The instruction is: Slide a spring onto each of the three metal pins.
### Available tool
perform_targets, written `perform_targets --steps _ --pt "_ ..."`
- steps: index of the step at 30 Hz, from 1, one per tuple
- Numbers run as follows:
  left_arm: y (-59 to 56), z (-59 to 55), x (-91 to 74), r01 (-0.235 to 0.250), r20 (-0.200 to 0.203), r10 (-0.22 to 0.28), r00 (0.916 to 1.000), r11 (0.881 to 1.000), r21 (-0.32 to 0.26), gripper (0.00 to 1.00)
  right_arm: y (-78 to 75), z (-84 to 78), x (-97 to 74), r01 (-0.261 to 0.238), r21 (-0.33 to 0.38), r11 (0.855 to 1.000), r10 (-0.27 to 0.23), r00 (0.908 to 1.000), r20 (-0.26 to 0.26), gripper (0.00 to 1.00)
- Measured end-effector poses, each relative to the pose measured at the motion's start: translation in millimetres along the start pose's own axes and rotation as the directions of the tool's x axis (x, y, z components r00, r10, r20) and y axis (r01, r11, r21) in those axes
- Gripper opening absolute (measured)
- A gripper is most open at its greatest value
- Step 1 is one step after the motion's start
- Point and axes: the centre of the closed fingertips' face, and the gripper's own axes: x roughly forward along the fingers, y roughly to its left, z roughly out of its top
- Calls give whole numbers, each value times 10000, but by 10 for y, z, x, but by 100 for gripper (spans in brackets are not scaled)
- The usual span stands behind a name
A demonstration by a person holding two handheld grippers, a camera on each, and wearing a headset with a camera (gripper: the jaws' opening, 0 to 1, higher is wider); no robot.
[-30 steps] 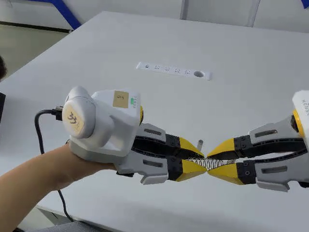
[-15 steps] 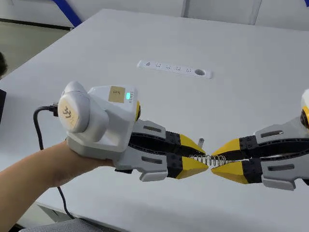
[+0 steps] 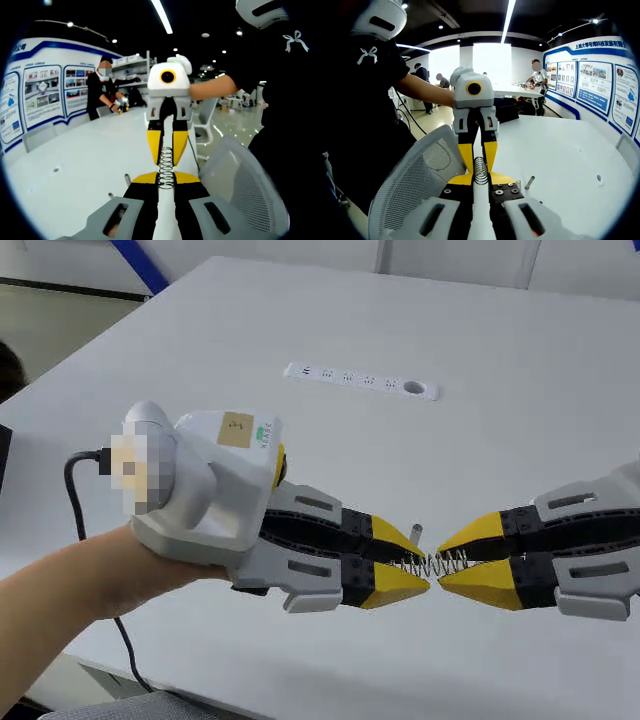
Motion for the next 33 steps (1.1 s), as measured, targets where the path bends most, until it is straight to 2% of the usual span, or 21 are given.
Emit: perform_targets --steps 13,18,25,28,33 --pt "-9 -72 26 6 -215 -6 9998 10000 -19 10 40 150 75 -116 418 9991 86 9976 691 11" --pt "1 -83 33 -15 -189 13 9998 10000 -65 10 20 223 125 -43 890 9960 -35 9962 874 11" --pt "29 -121 12 -31 -315 28 9995 10000 -86 10 9 257 209 34 789 9969 -94 9971 749 11" --pt "70 -143 -12 -213 -203 209 9996 9995 -225 10 -45 245 229 198 1204 9925 -267 9981 554 11" --pt "133 -140 -52 -479 -182 470 9987 9976 -500 11 -100 273 267 374 1276 9911 -442 9978 501 11"
